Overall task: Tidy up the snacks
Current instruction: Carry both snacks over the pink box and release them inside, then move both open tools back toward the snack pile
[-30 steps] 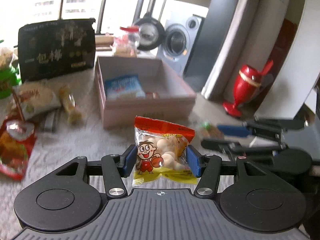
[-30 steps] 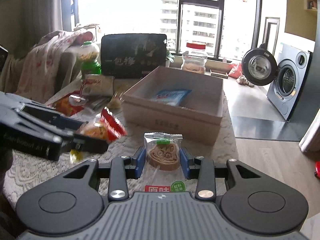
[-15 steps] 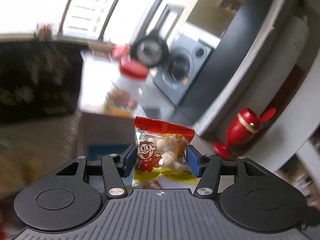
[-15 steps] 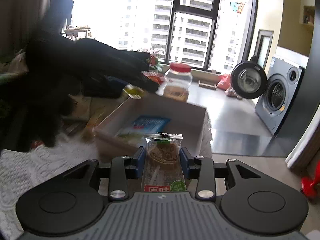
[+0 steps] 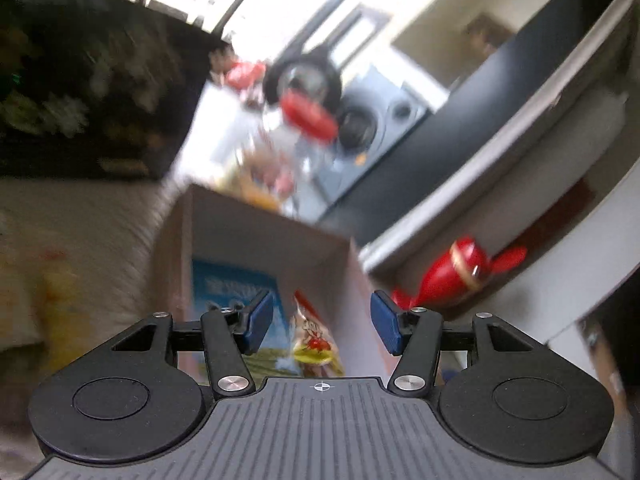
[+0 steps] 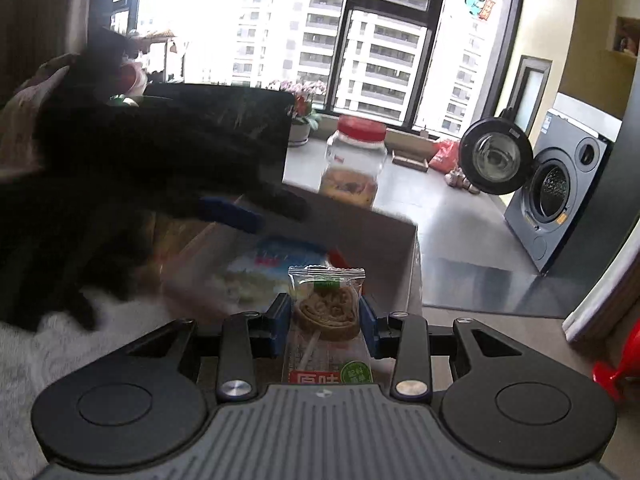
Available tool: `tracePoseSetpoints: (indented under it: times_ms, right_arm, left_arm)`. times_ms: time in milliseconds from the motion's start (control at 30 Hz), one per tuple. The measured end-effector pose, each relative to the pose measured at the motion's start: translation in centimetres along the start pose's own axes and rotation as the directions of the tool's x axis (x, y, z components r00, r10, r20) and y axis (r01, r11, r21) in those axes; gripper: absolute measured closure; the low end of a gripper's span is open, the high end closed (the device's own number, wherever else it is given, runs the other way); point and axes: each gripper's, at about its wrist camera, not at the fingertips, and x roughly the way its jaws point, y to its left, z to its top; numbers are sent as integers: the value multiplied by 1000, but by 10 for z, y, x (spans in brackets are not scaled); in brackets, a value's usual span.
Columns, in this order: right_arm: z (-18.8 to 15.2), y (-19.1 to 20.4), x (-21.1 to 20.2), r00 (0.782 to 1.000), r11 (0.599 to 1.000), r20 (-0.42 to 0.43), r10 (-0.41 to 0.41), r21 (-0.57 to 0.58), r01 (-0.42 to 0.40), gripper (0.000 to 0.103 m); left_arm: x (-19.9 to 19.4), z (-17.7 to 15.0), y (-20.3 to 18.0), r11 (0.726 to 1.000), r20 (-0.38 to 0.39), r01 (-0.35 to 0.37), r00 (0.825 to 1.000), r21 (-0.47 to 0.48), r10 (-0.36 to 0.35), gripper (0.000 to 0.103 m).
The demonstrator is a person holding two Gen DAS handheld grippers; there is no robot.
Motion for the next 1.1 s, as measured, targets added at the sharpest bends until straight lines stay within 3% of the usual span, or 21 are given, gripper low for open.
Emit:
tracePoseSetpoints:
  times_ms: [100, 167, 267, 333, 467, 600, 800, 867, 967, 1033, 1100]
  right_arm:
    - [32, -5, 24, 999, 998, 6, 33, 55, -34, 66]
    - [59, -5, 47, 995, 992, 3, 100, 81, -100, 63]
    - [81, -3, 69, 995, 988, -21, 97, 123, -94, 57]
    - [87, 2, 71, 994, 984, -20, 109, 146, -105, 55]
    - [80, 21, 71, 984, 972, -30, 175, 164, -168, 44]
    - [72, 74, 90, 958, 956, -102, 270, 152, -253, 43]
    - [80, 145, 134, 909, 913, -168, 381, 220, -343, 43]
    - [89, 159, 150, 910, 910, -153, 384, 229, -346, 43]
    - [102, 176, 178, 930, 928, -145, 339, 214, -305, 43]
    - [108, 182, 198, 939, 944, -167, 302, 190, -270, 43]
    - [111, 185, 217, 933, 950, -209, 293, 177, -258, 43]
  left_arm:
    - [-46, -9, 7, 998, 79, -47, 996, 37, 44, 43]
    - [-70, -24, 15, 993, 101, -106, 990, 61, 99, 43]
    - [-103, -45, 32, 977, 125, -197, 975, 82, 186, 43]
    - [-124, -60, 43, 956, 153, -276, 953, 99, 260, 43]
    - [-160, -81, 71, 902, 195, -426, 893, 70, 406, 43]
    - [-182, -86, 93, 882, 199, -471, 863, -15, 464, 43]
    - [-201, -95, 103, 885, 198, -462, 865, -47, 462, 43]
    - [-203, -98, 105, 890, 186, -454, 872, -39, 452, 43]
    - [-205, -104, 107, 900, 168, -434, 886, -27, 432, 43]
    - [-202, -106, 108, 910, 161, -413, 897, -24, 412, 43]
    - [-199, -108, 106, 922, 153, -388, 910, -20, 386, 44]
